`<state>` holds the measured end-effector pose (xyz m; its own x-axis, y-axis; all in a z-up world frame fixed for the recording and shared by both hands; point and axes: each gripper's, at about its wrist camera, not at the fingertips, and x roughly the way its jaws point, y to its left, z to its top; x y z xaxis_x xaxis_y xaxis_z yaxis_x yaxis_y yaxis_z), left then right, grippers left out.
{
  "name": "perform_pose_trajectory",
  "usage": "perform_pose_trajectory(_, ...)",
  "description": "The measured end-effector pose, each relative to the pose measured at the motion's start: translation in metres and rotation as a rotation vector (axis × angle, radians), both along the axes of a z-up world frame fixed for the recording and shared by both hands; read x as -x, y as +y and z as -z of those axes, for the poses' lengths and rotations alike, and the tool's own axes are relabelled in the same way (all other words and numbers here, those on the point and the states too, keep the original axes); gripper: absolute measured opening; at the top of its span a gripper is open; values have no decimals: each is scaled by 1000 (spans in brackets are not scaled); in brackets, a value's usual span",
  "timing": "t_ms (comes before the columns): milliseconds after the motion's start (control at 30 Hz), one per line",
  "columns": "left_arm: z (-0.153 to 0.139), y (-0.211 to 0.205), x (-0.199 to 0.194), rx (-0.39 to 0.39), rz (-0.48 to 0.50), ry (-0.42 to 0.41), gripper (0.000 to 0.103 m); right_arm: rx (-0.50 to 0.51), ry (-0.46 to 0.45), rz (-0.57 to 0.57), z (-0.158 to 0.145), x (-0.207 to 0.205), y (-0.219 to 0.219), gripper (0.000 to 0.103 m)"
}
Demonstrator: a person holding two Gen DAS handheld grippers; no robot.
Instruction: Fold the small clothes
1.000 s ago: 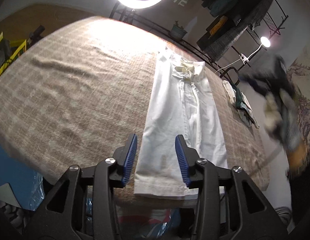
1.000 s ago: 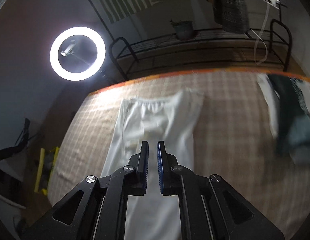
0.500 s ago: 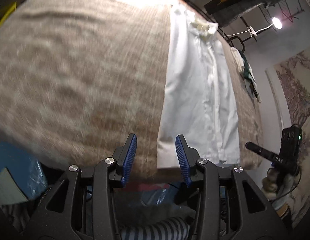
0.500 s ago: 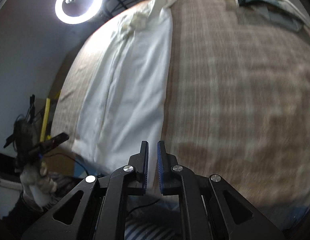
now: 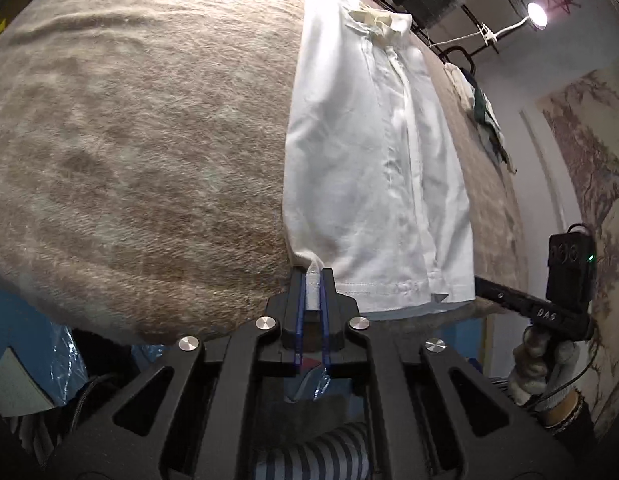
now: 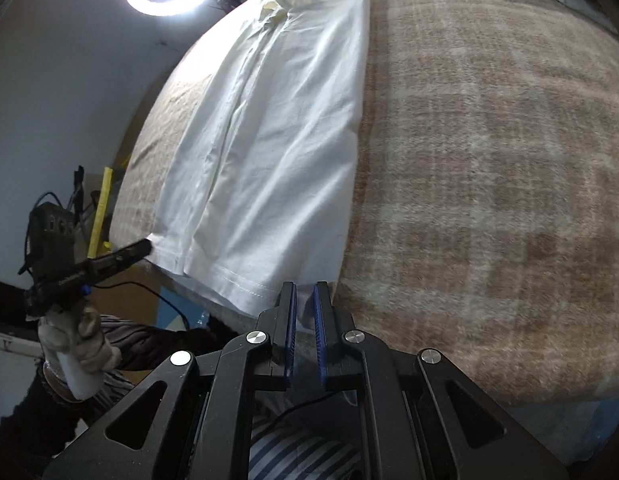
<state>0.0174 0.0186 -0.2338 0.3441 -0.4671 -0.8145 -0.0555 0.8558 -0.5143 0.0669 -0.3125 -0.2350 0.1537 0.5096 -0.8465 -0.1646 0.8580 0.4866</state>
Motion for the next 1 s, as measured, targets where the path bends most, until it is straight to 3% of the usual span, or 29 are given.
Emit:
perform_pose_trajectory(233,-28,6,16,-1,-19,-89,3,-65,-77,38,-31,16,-27,0)
perform_pose_trajectory(333,-17,6,12,4,-18,-52,3,-40,-128,31,-33,18,-31,0)
perform_pose_trajectory(400,-12,6,11,10,-24,-33,3,-37,-92,21,-27,13,-27,0)
perform_pose_trajectory(467,-10,6,10,5,-24,-30,3,-20,-56,9,-20,7,-22,7)
perform_pose_trajectory(533,-12,5,11,-4,-22,-40,3,1,-48,0,-17,5,-14,21)
perform_pose_trajectory(667,-10,6,11,-13,-27,-42,3,26,-48,-29,-7,0,0,27)
perform_pose_trajectory(700,-10,6,12,-13,-29,-40,3,35,-49,-40,-7,-2,2,26)
perform_pose_trajectory(733,-9,6,11,-14,-32,-38,3,46,-56,-46,-9,-2,6,11)
perform_pose_trajectory(767,-9,7,11,-16,-34,-37,3,40,-48,-48,-7,-1,6,2)
perform_pose_trajectory(1000,-20,12,18,6,-39,-75,3,-52,-66,26,-24,14,-31,2)
